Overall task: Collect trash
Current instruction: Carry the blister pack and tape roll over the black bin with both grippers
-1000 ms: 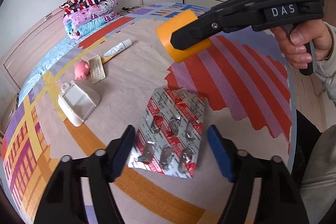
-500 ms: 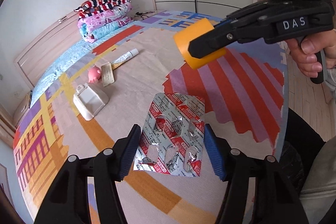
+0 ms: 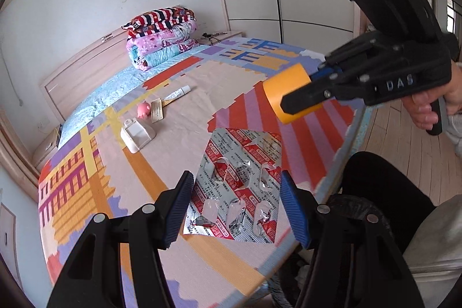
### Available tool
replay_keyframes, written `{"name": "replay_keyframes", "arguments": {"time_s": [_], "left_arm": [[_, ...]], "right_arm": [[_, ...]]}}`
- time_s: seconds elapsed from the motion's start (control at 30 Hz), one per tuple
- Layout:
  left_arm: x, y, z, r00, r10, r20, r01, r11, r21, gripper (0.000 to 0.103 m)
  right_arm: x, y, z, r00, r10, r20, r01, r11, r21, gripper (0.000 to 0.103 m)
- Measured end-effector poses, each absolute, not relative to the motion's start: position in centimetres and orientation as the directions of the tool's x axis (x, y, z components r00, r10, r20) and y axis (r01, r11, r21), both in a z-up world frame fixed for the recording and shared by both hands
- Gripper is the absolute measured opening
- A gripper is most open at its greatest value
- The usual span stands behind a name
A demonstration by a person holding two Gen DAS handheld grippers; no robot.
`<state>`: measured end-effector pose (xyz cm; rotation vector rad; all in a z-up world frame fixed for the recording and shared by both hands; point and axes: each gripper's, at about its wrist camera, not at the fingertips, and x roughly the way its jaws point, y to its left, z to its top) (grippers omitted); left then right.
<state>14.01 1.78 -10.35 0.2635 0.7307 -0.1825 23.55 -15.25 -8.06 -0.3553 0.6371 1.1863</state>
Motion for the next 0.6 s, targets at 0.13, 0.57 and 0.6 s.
{"name": "replay_keyframes", "arguments": {"time_s": [0.13,0.57,0.6], "left_arm": [[12.0,0.9,-9.9,0.743,-0.083,-0.664,0.232,0.963,0.139,0.059],[8.7,-0.7,-11.5,0.724,-0.1,-0.682,0.165,0.986,0.031,0.059],[8.5,-0.8,-11.8,0.721,-0.103,-0.686,0.159,0.987,0.019,0.059]], "right_arm": [[21.6,-16.1,-8.6,0.228,0.734,-0.639,-0.942,0.333,0.047,0.009],[17.3,-18.1,-12.0,0.18,0.706,-0.685,-0.953,0.298,0.057,0.009],[17.2,-18.2,-12.3,0.175,0.705,-0.688,-0.953,0.297,0.062,0.009]]}}
